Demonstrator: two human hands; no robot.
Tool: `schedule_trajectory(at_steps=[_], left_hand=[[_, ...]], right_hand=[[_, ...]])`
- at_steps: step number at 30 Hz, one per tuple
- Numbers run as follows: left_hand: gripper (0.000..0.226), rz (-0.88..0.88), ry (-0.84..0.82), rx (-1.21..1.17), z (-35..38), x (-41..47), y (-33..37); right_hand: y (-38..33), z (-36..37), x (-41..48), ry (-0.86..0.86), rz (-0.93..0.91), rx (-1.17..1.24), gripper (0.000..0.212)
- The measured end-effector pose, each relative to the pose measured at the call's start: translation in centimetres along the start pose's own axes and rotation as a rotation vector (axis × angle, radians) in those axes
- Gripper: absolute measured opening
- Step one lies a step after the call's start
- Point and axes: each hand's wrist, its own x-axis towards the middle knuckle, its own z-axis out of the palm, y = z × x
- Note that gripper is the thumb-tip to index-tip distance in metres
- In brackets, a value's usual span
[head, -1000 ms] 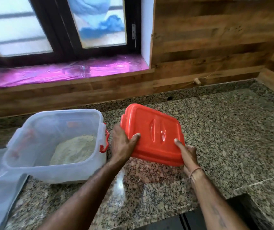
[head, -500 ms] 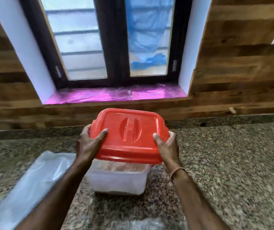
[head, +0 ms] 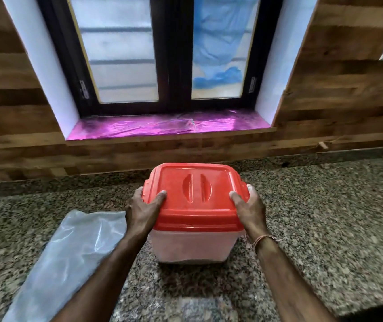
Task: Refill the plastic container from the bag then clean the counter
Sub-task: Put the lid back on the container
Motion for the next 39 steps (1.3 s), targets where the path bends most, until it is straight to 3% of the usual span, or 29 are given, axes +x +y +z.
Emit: schedule_trajectory(at_steps=[4, 8, 13, 21, 26, 29, 32, 34, 39], left_hand=[[0.074, -0.025, -0.016, 0.002, -0.5, 0.5, -0.4], [0.056, -0.053, -0.003, -0.03, -0.2, 0.6, -0.3], [0.04, -0.069, -0.006, -0.066, 0.1, -0.3, -1.2], [0.047, -0.172, -0.074, -0.294, 0.2, 0.3, -1.5], [0.072, -0.163, 0.035, -0.243, 0.7, -2.9, -2.9], [0.092, -0.193, 0.128, -0.195, 0.8, -3.7, -2.4], [0.105, -0.196, 0.174, -0.176, 0.4, -3.6, -1.7], [0.094, -0.179, 0.164, -0.11, 0.3, -3.8, -1.5], [0.075, -0.139, 0.2, -0.055, -0.2, -4.3, -0.9]], right_hand=[[0.0, 0.2, -0.2, -0.048, 0.005, 0.003, 0.067], [0.0, -0.1, 0.6, -0.064, 0.023, 0.004, 0.057], [0.8, -0.2, 0.7, -0.079, -0.006, 0.006, 0.059], [1.2, 0.6, -0.5, -0.111, 0.045, 0.019, 0.063], [2.5, -1.3, -0.2, -0.246, 0.094, 0.201, 0.062], [3.1, -1.9, 0.8, -0.346, 0.208, 0.348, 0.079], [3.5, -1.6, 1.0, -0.342, 0.277, 0.356, 0.105], [3.5, -1.6, 0.9, -0.316, 0.309, 0.342, 0.112], [3.4, -1.7, 1.1, -0.299, 0.32, 0.32, 0.085]])
